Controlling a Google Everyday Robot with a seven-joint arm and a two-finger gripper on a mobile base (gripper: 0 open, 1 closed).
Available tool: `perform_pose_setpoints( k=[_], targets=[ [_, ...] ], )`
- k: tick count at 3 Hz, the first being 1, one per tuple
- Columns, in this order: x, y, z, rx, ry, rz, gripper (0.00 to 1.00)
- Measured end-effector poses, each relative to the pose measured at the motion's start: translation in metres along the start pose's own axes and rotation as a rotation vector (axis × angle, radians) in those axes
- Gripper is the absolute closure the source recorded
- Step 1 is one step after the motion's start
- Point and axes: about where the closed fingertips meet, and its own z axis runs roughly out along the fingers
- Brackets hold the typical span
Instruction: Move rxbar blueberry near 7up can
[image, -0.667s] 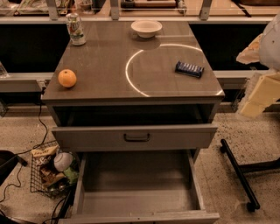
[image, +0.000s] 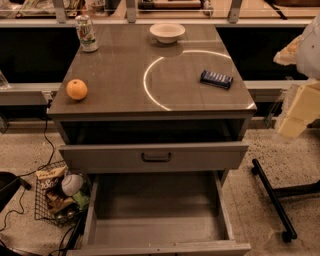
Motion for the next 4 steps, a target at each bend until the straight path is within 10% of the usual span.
perform_pose_setpoints(
  k=[3, 4],
  targets=[
    [-0.007, -0.140, 0.042, 0.153, -0.624, 0.190, 0.00],
    [0.002, -0.155, 0.053, 0.187, -0.665, 0.251, 0.00]
  ],
)
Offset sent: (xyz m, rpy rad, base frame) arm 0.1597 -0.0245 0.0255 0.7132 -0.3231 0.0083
